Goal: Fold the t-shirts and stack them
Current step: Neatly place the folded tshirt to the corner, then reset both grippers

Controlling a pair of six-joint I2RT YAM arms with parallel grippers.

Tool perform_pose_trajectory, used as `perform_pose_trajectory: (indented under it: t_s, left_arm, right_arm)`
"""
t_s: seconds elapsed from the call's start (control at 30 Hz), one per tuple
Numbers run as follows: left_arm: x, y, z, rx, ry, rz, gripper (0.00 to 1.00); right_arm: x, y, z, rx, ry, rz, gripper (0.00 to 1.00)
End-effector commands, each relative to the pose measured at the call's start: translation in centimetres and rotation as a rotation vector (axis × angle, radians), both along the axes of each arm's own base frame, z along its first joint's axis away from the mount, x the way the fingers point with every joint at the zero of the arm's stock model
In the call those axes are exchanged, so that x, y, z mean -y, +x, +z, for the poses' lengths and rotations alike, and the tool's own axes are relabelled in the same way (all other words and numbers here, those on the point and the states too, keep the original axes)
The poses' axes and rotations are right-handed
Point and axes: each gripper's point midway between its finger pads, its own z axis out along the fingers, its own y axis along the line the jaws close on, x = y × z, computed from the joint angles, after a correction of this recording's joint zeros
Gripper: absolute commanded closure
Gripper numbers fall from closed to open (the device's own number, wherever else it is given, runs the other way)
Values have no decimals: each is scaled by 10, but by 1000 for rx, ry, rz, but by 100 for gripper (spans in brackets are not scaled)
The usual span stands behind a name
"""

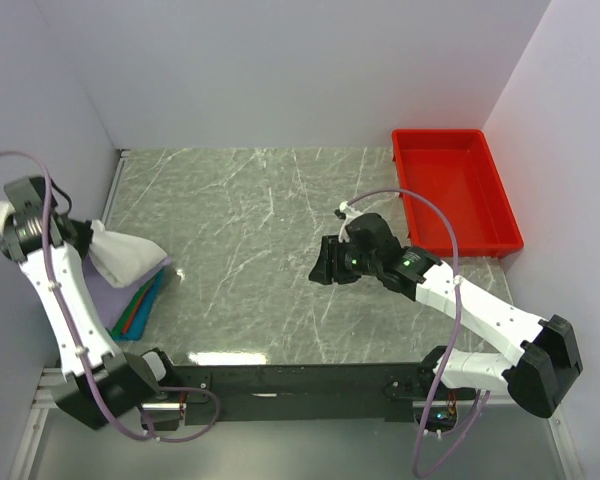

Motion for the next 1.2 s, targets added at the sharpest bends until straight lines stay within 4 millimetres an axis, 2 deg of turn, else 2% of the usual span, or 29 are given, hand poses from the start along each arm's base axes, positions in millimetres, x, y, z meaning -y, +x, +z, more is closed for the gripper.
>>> perform_pose_trajectory:
  t_s: [0.0,0.03,0.07,0.1,0.2,0.4,0.47,0.63,0.67,0.73,0.77,0.8,0.83,0.93,0.97,1.0,1.03,1.13,1.17]
  left_arm:
    - [-10,-43,-15,-40,73,125,79]
    - [-17,-58,-21,-71,106,184,61]
    - [-19,-70,-21,-61,137,208,12]
    - [-18,-79,-35,-91,140,221,1]
    - [-13,-85,-41,-68,156,210,0]
    - [7,-56,-15,96,155,18,0]
    - [13,-50,-13,116,145,-25,1]
    - [43,-16,-13,233,92,-193,1]
    - [62,-6,-12,256,80,-263,1]
    - [80,11,-16,280,64,-288,0]
    - [115,22,-20,291,24,-378,1]
    - [129,27,-21,295,24,-408,0]
    - [156,36,-24,295,26,-485,1]
    - [192,49,-41,271,24,-549,0]
    - [220,50,-38,286,14,-623,1]
    - [233,50,-43,278,15,-660,1]
    - [257,49,-47,271,14,-729,1]
    - [297,50,-53,305,-3,-834,1]
    - [316,42,-59,304,-8,-892,1]
  right_arm:
    - [-3,-5,5,13,36,36,47]
    - [-3,-7,4,12,35,49,47]
    - [-3,-9,2,7,33,61,47]
    - [-4,-12,1,-6,33,78,47]
    - [-4,-17,-2,-18,17,116,47]
    - [-4,-15,1,-2,14,112,46]
    - [-5,-13,3,3,22,104,46]
    - [-4,-4,13,31,22,65,45]
    - [-3,1,18,52,20,45,45]
    - [-3,6,23,69,25,23,44]
    - [-1,10,28,89,28,2,44]
    - [-1,13,31,100,32,-14,44]
    - [0,15,36,107,42,-32,44]
    - [6,21,41,131,40,-86,44]
    - [9,22,45,144,45,-103,43]
    - [12,23,47,153,50,-122,43]
    - [17,24,49,170,48,-150,42]
    - [31,30,51,204,38,-232,38]
    - [37,30,53,220,38,-261,37]
